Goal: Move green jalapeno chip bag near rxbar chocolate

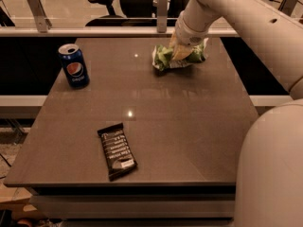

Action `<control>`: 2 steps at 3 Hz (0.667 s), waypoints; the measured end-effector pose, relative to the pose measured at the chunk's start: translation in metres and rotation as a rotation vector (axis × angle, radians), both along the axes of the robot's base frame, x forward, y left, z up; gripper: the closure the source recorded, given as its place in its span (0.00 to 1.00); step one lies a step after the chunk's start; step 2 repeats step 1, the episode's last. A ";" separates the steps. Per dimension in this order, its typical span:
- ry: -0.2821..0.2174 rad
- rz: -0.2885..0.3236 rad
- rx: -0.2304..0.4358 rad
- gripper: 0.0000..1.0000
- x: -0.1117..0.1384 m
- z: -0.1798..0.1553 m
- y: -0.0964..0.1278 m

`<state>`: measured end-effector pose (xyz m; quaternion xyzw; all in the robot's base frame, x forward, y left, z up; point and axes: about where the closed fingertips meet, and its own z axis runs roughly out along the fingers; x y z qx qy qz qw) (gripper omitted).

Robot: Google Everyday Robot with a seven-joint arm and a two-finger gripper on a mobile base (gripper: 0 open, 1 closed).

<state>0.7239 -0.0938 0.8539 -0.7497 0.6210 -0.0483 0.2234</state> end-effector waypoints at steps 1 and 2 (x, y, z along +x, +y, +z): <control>-0.056 0.011 -0.002 1.00 -0.007 0.028 -0.001; -0.056 0.011 -0.002 1.00 -0.007 0.028 -0.001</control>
Offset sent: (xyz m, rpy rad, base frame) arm 0.0000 0.0000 0.0000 0.0000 0.0000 0.0000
